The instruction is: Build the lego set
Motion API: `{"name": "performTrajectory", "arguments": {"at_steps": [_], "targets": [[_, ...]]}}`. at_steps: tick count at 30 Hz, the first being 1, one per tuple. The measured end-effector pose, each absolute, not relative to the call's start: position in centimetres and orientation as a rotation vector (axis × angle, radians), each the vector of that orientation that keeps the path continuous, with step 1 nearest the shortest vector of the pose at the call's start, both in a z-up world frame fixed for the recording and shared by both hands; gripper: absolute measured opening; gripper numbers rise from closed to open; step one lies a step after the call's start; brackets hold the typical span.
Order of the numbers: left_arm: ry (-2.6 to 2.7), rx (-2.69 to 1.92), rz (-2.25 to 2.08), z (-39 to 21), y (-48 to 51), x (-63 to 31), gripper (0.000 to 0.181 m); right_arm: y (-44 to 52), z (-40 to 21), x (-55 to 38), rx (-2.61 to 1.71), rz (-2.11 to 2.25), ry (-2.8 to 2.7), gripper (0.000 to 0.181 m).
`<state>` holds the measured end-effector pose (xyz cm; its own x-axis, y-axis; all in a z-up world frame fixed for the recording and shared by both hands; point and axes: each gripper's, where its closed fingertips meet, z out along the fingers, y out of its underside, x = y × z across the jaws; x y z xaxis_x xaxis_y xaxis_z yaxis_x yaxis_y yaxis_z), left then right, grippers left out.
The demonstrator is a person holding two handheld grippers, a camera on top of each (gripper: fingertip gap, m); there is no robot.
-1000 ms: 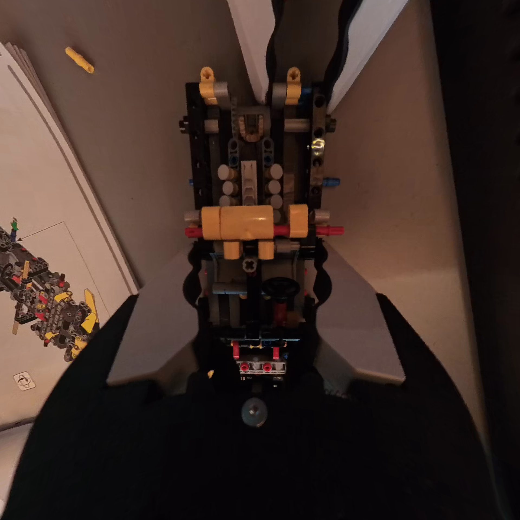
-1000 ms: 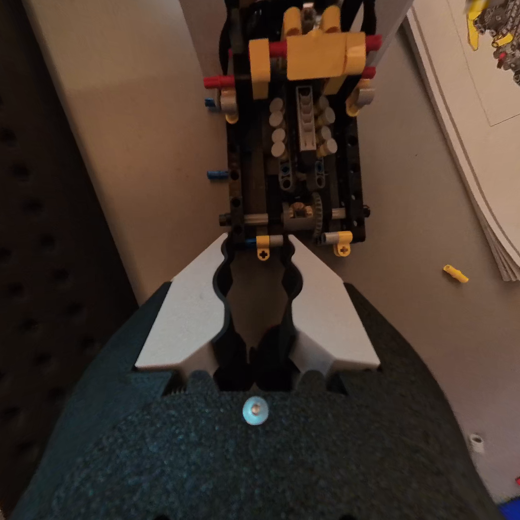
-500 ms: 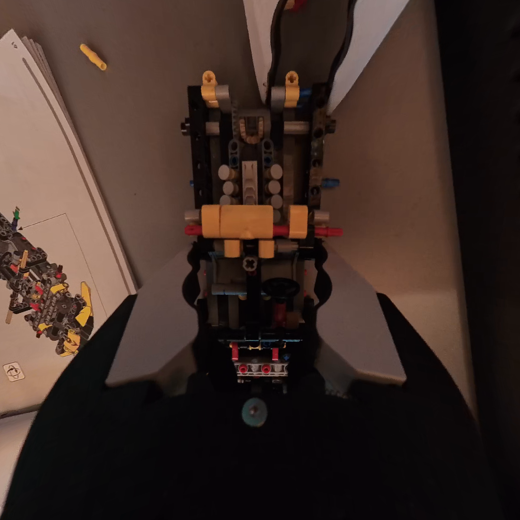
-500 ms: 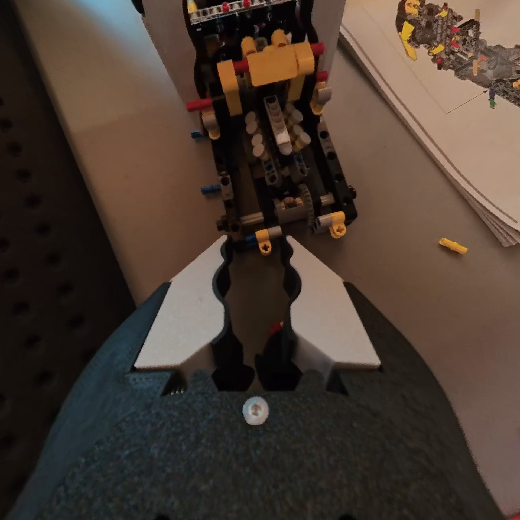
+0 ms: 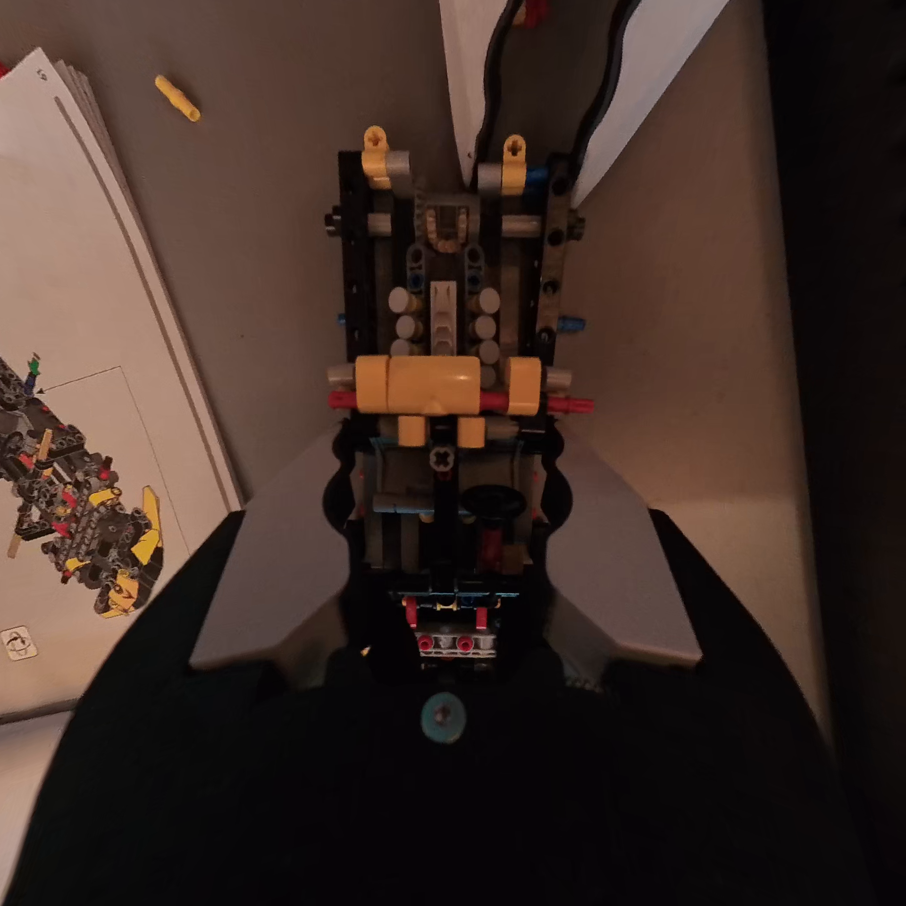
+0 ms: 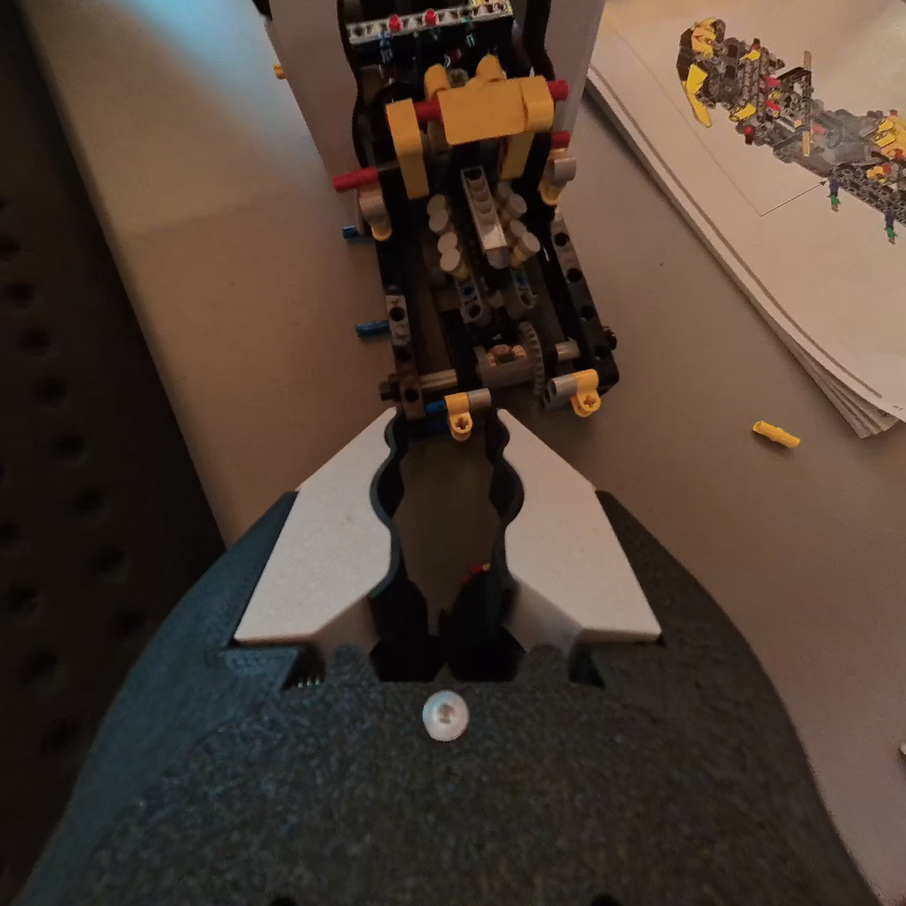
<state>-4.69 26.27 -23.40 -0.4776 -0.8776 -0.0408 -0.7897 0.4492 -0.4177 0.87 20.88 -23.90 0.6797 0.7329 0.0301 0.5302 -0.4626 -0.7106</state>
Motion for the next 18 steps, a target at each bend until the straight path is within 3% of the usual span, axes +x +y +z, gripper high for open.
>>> {"name": "performTrajectory", "arguments": {"at_steps": [15, 18], "targets": [[2.447, -1.447, -0.500, -23.4, 26.3, -4.7, 0.079, 20.5, -23.3, 0.6, -2.115, 0.298, -1.185, 0.050], [2.444, -1.447, -0.496, -23.4, 26.3, -4.8, 0.079, 21.0, -23.5, 0.7, -2.099, 0.271, -1.266, 0.035]]}}
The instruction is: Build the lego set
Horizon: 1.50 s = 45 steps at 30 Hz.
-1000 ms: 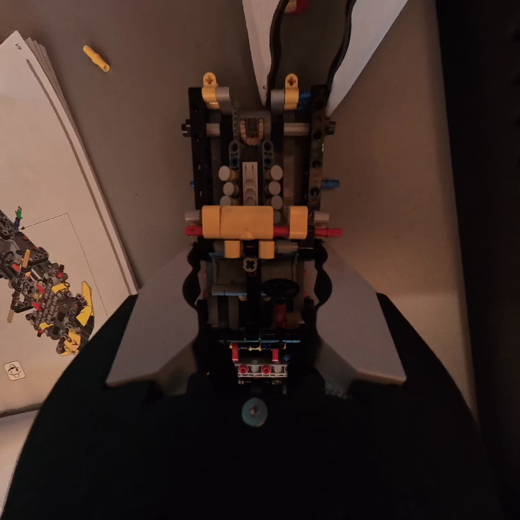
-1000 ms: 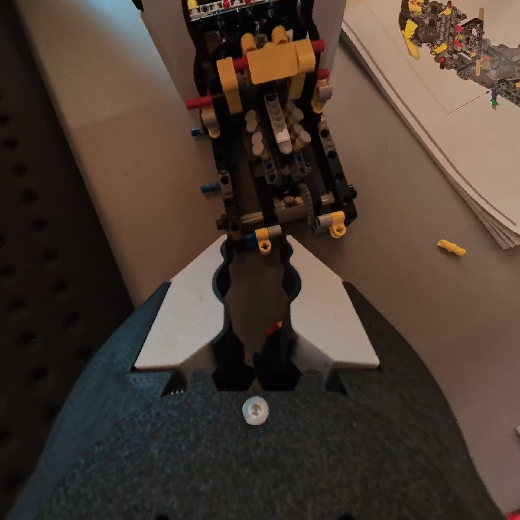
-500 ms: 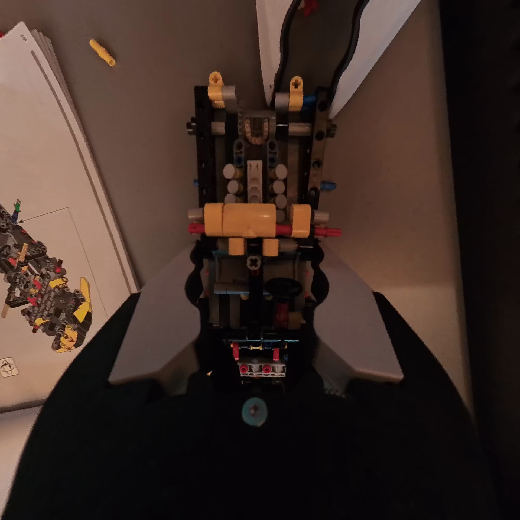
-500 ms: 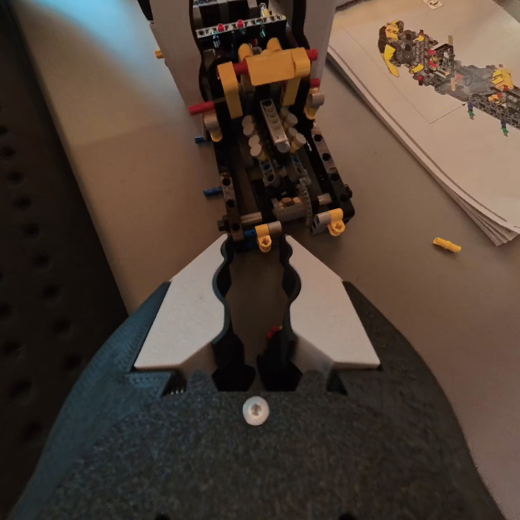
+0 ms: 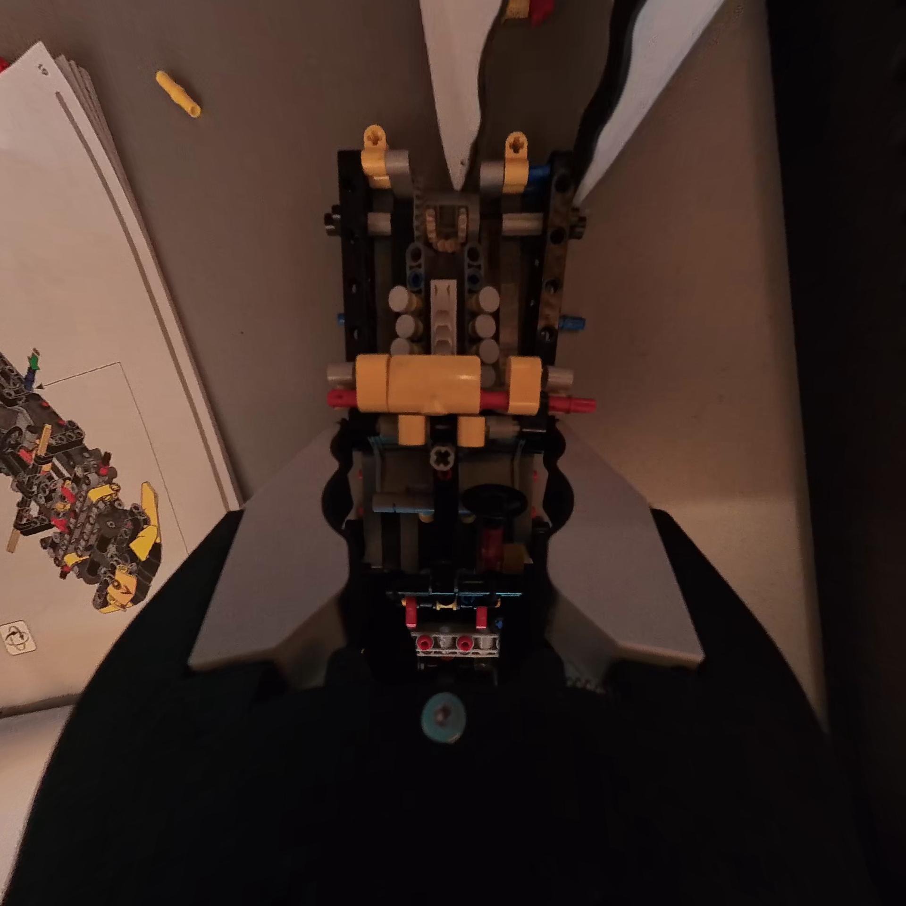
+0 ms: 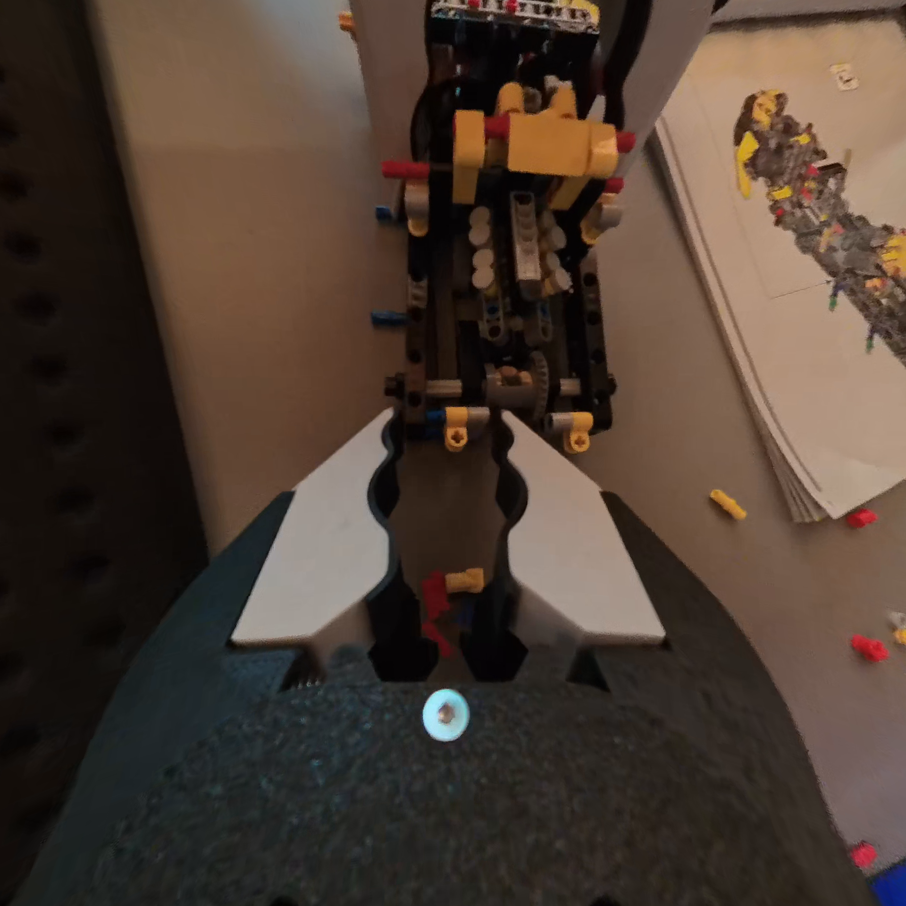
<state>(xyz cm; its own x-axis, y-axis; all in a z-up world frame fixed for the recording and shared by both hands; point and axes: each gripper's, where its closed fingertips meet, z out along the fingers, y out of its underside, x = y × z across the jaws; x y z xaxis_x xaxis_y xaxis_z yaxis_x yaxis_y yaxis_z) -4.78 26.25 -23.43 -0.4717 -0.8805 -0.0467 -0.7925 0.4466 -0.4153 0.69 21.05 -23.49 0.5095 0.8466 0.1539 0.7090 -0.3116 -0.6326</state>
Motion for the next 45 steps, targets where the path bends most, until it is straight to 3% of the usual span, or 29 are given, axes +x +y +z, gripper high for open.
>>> {"name": "performTrajectory", "arguments": {"at_steps": [13, 35, 40, 43, 45], "targets": [[2.447, -1.458, -0.525, -23.4, 26.2, -4.8, 0.080, 20.5, -23.4, 0.9, -2.008, 0.383, -1.252, 0.032], [2.408, -1.496, -0.497, -23.5, 26.0, -4.7, 0.080, 20.1, -23.7, 1.3, -2.368, 0.246, -1.315, 0.031], [2.389, -1.512, -0.511, -23.4, 26.0, -4.6, 0.080, 19.9, -24.4, 0.9, -2.358, 0.235, -1.400, 0.049], [2.385, -1.511, -0.511, -23.4, 25.9, -4.6, 0.080, 20.5, -24.3, 1.2, -2.315, 0.233, -1.443, 0.034], [2.383, -1.516, -0.516, -23.4, 25.9, -4.6, 0.080, 20.5, -24.3, 1.1, -2.264, 0.244, -1.487, 0.034]]}}
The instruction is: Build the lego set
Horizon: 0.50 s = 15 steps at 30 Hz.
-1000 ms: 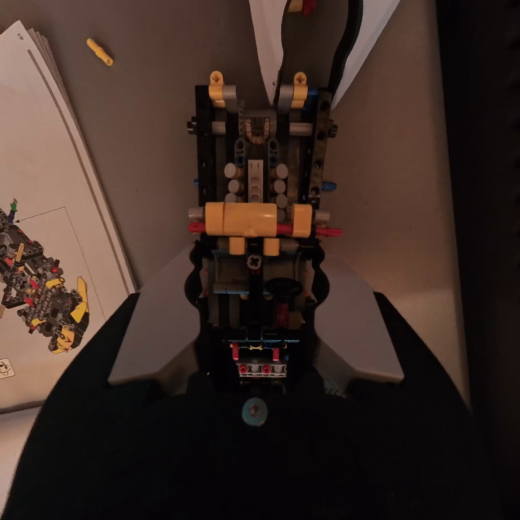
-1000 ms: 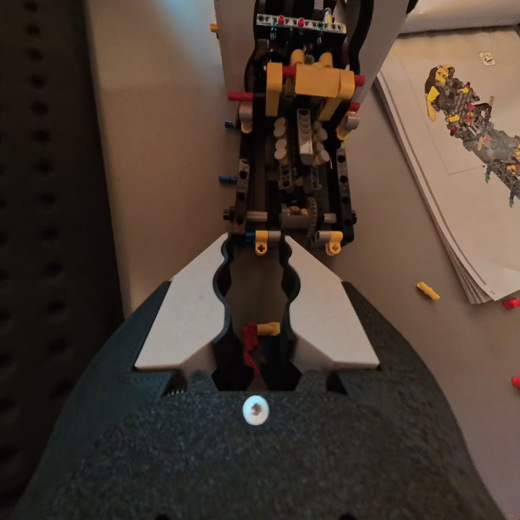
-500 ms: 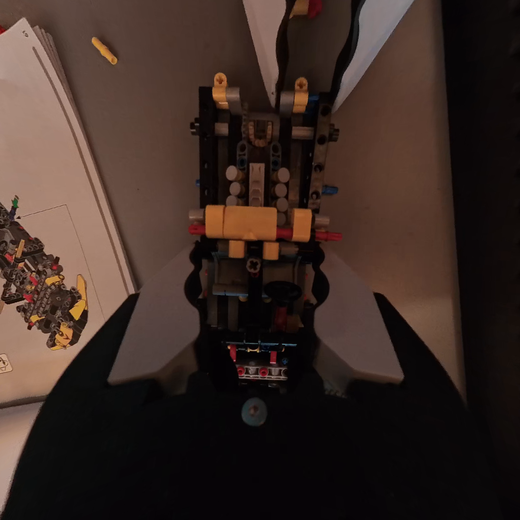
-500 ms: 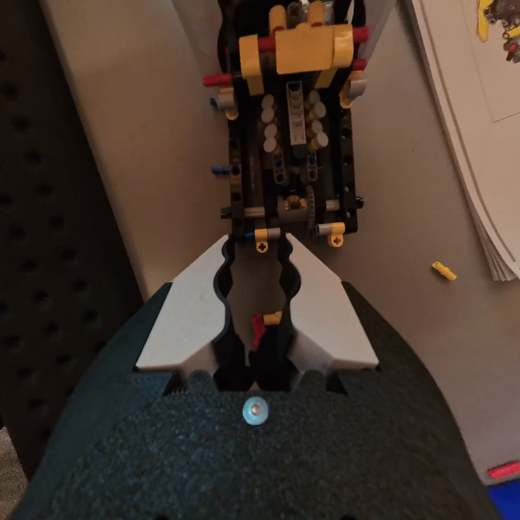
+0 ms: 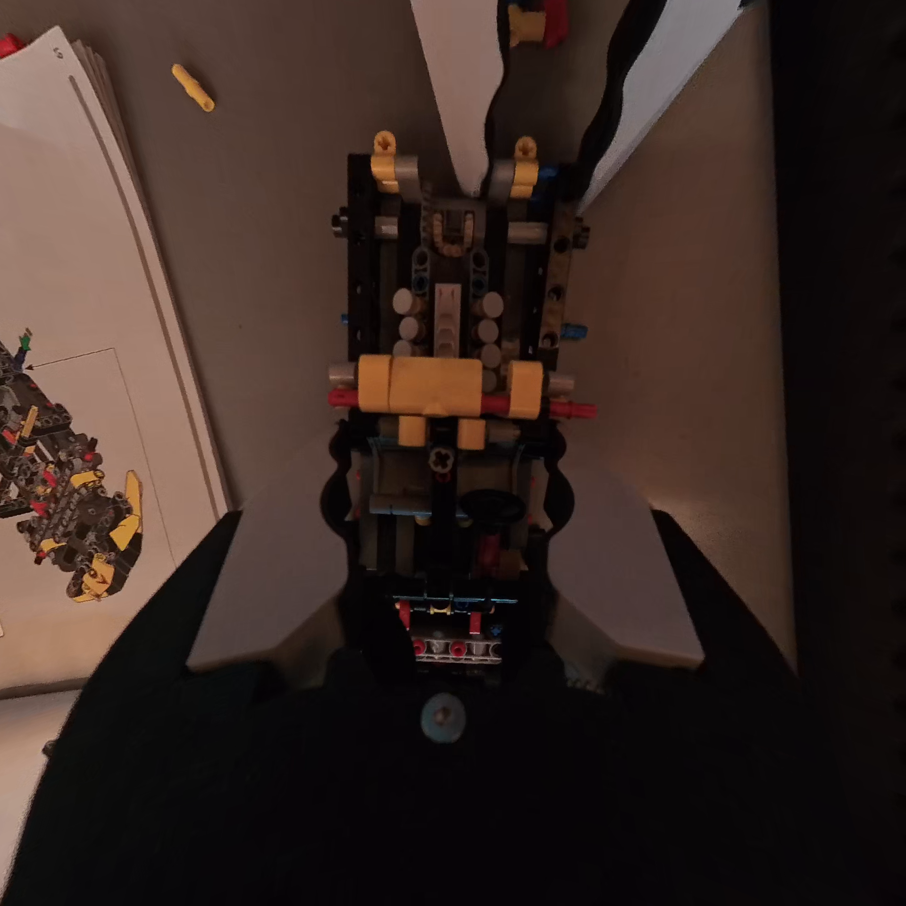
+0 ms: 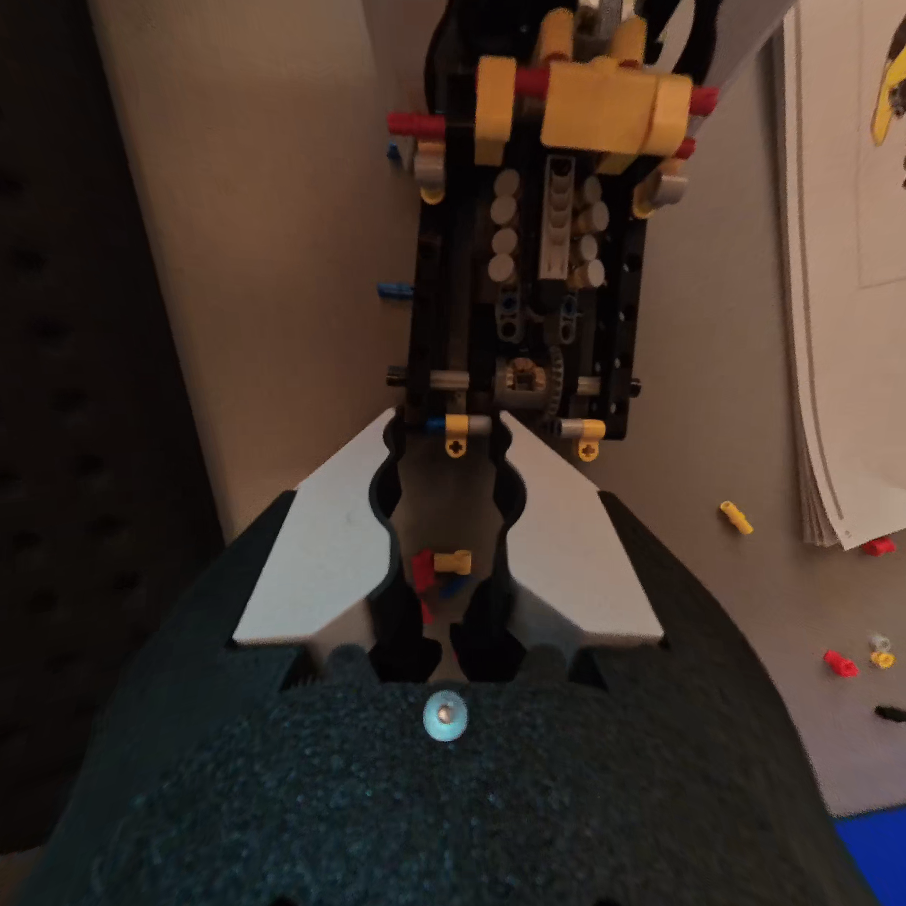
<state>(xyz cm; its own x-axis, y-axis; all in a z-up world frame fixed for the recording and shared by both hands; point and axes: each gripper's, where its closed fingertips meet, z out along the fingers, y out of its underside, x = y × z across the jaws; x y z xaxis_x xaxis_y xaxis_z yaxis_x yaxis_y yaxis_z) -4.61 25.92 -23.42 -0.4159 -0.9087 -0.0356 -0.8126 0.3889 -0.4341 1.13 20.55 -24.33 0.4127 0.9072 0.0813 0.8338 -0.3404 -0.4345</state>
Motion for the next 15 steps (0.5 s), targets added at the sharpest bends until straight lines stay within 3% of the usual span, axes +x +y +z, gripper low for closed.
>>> {"name": "performTrajectory", "arguments": {"at_steps": [15], "targets": [[2.346, -1.551, -0.484, -23.49, 25.72, -4.44, 0.080, 20.30, -24.44, 1.30, -2.318, 0.401, -1.386, 0.033]]}}
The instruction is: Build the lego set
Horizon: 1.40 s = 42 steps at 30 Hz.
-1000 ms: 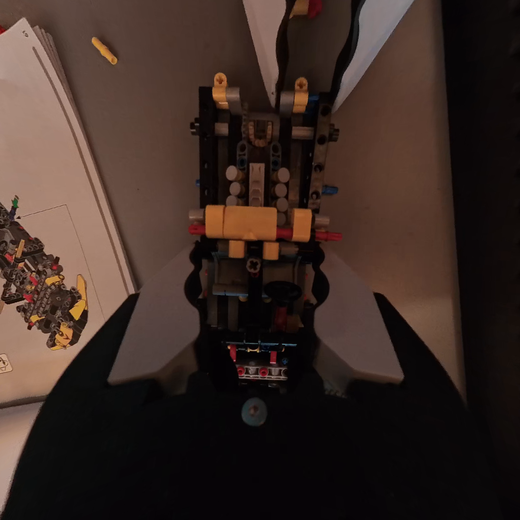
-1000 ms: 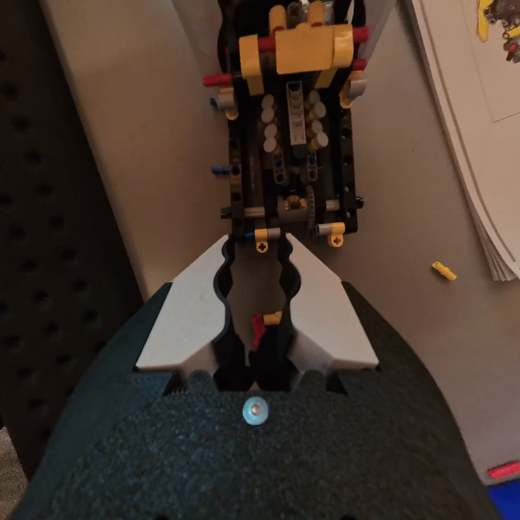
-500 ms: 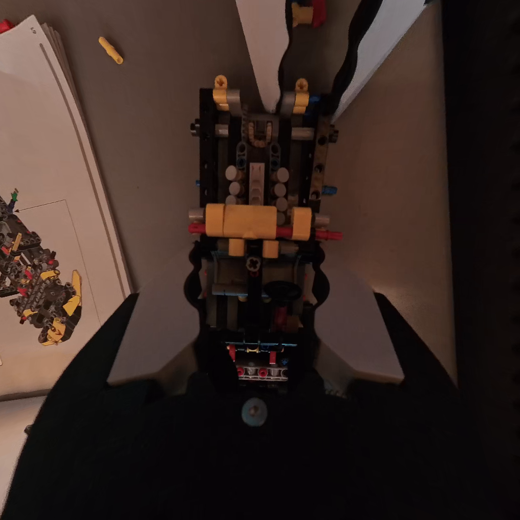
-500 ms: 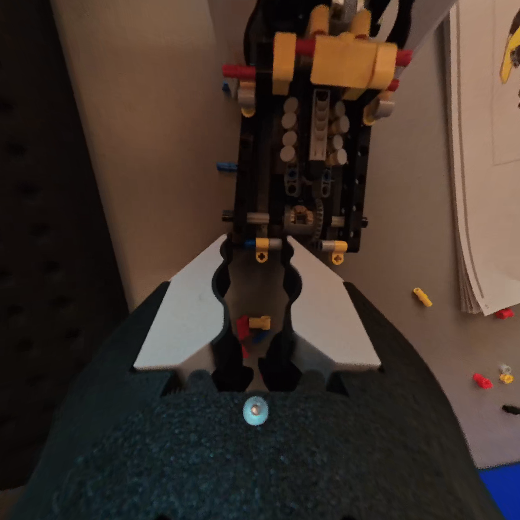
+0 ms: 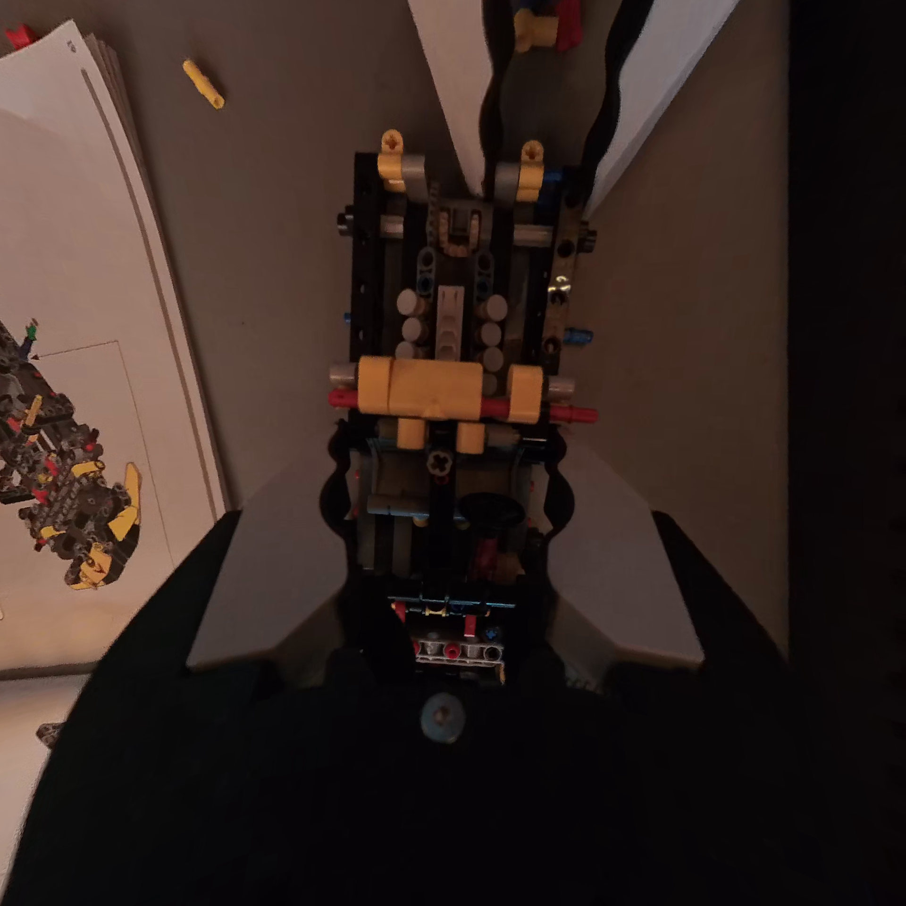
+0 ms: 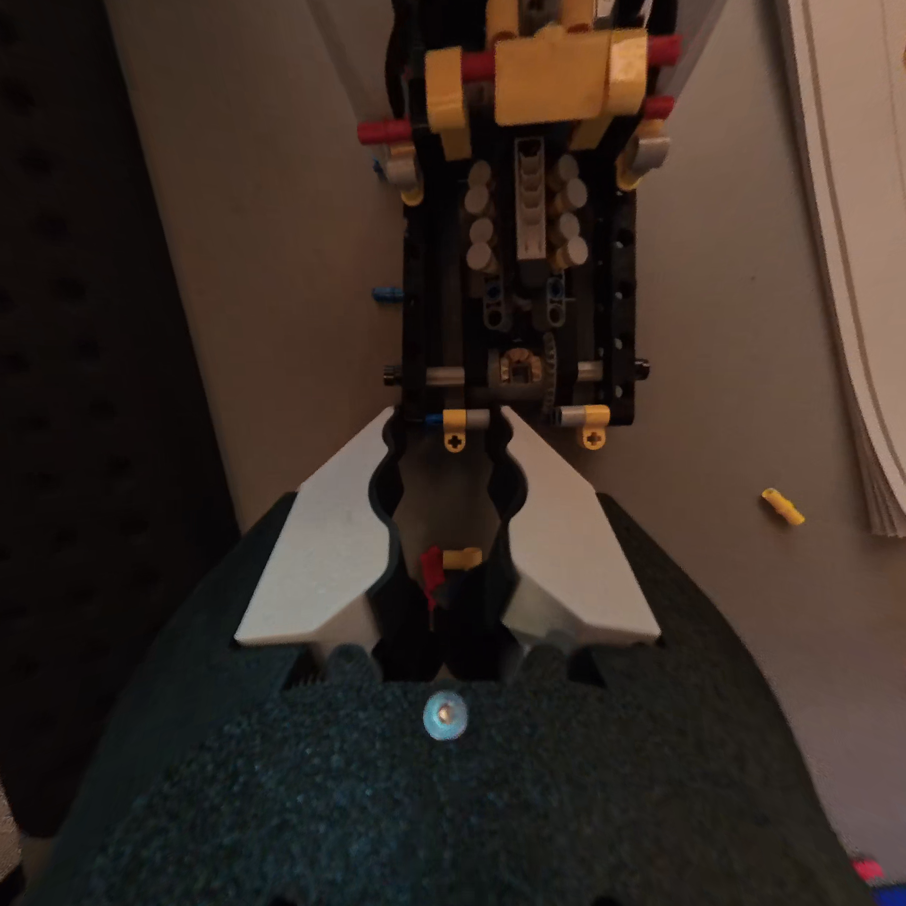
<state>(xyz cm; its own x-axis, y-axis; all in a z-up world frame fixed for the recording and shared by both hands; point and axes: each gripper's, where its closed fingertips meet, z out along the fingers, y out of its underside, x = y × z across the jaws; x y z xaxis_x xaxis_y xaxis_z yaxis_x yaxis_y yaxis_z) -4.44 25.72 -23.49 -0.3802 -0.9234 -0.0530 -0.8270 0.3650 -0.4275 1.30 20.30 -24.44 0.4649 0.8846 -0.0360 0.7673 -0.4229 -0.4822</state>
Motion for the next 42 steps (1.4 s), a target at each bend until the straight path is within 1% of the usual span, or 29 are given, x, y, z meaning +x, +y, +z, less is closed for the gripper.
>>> {"name": "performTrajectory", "arguments": {"at_steps": [5, 9, 15, 18, 21, 23, 26, 29, 30, 32, 35, 37, 42], "targets": [[2.340, -1.548, -0.506, -23.4, 25.7, -4.4, 0.081, 20.4, -24.4, 1.1, -2.278, 0.464, -1.276, 0.034], [2.335, -1.517, -0.584, -23.0, 25.4, -4.2, 0.083, 20.5, -23.8, 1.2, -2.248, 0.454, -1.299, 0.033], [2.230, -1.449, -0.711, -20.7, 25.6, -4.2, 0.088, 21.3, -20.5, 1.5, -2.157, 0.355, -1.394, 0.033], [2.207, -1.402, -0.559, -19.6, 27.2, -5.9, 0.088, 21.7, -18.4, 1.3, -2.124, 0.325, -1.416, 0.033], [2.156, -1.408, -0.484, -17.8, 28.4, -8.2, 0.088, 22.2, -16.1, 0.6, -2.081, 0.283, -1.426, 0.032], [2.073, -1.447, -0.583, -15.9, 28.5, -9.2, 0.088, 22.6, -14.6, -0.1, -2.045, 0.253, -1.433, 0.032], [1.854, -1.461, -0.828, -11.3, 28.1, -9.7, 0.085, 23.0, -12.6, -2.0, -1.987, 0.280, -1.411, 0.032], [1.712, -1.377, -0.962, -7.9, 26.3, -10.2, 0.075, 23.5, -11.6, -3.9, -1.959, 0.275, -1.416, 0.032], [1.708, -1.348, -0.935, -7.7, 25.7, -10.4, 0.071, 23.7, -11.3, -4.6, -1.949, 0.267, -1.422, 0.032], [1.702, -1.293, -0.859, -7.5, 24.8, -10.6, 0.056, 24.0, -10.6, -6.0, -1.929, 0.254, -1.444, 0.032], [1.774, -1.266, -0.718, -8.8, 23.7, -10.7, 0.037, 24.3, -9.5, -7.8, -1.912, 0.227, -1.485, 0.032], [1.804, -1.249, -0.647, -9.4, 23.4, -10.7, 0.037, 24.5, -8.7, -8.9, -1.899, 0.208, -1.515, 0.032], [1.788, -1.285, -0.647, -8.5, 24.0, -11.2, 0.019, 24.8, -7.7, -10.2, -1.894, 0.143, -1.571, 0.032]]}}
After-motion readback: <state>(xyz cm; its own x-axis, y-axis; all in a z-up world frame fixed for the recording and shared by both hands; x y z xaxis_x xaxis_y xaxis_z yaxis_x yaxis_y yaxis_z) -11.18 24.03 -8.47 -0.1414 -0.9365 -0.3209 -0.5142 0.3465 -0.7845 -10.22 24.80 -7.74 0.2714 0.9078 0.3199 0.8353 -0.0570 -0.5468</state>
